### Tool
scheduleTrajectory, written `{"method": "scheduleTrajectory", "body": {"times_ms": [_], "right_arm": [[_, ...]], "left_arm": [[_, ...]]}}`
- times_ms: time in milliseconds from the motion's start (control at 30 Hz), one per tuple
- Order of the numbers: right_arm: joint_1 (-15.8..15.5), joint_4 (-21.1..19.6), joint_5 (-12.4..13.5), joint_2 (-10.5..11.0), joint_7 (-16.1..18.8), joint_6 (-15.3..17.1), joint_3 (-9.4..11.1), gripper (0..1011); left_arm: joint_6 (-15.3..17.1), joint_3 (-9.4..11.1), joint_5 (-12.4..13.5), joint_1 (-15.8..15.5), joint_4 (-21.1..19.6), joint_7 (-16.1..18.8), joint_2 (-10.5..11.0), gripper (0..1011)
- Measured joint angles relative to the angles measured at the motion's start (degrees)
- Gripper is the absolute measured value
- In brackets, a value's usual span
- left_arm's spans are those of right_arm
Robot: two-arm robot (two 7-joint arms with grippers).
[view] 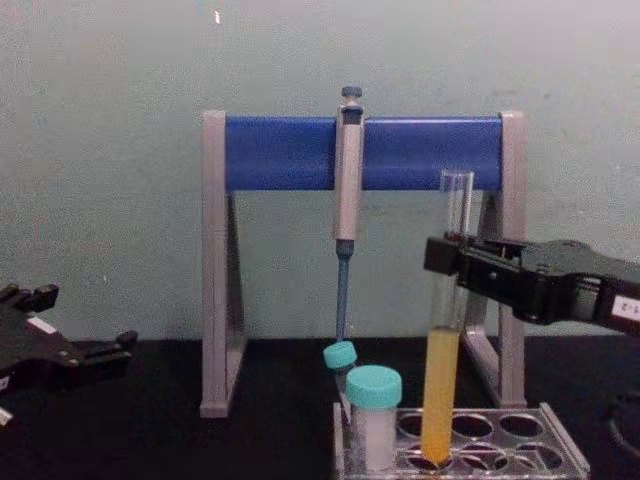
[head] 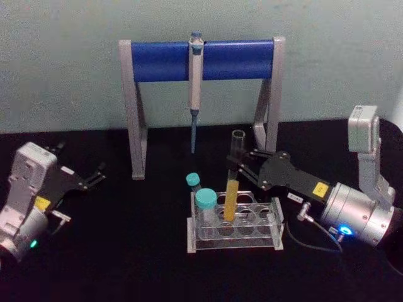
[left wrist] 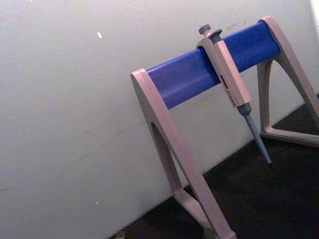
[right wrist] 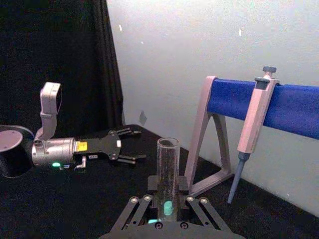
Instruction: Pick up the test tube from the test tube rack, shake it, then place it back into the test tube rack.
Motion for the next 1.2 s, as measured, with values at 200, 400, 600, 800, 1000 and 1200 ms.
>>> {"method": "scheduleTrajectory", "body": {"times_ms": [200, 400, 600, 800, 1000, 1200], "right_arm": [[0.3, 0.8, -0.7, -0.4, -0.3, 0.0, -0.5, 221], [0.5, 1.7, -1.2, -0.9, -0.5, 0.1, -0.8, 221], [0.7, 2.7, -1.7, -1.3, -0.7, 0.2, -1.1, 221], [1.0, 3.7, -3.0, -1.8, -1.0, 0.4, -1.7, 221], [1.2, 4.5, -3.7, -2.4, -1.2, 0.5, -1.9, 221], [1.1, 5.1, -3.8, -2.9, -1.3, 0.4, -1.9, 221]], "left_arm": [[0.0, 0.0, 0.0, 0.0, 0.0, 0.0, 0.0, 1001], [0.0, 0.0, 0.0, 0.0, 0.0, 0.0, 0.0, 1001], [0.0, 0.0, 0.0, 0.0, 0.0, 0.0, 0.0, 1001], [0.0, 0.0, 0.0, 0.0, 0.0, 0.0, 0.0, 1001], [0.0, 0.0, 0.0, 0.0, 0.0, 0.0, 0.0, 1001], [0.0, 0.0, 0.0, 0.0, 0.0, 0.0, 0.0, 1001]]}}
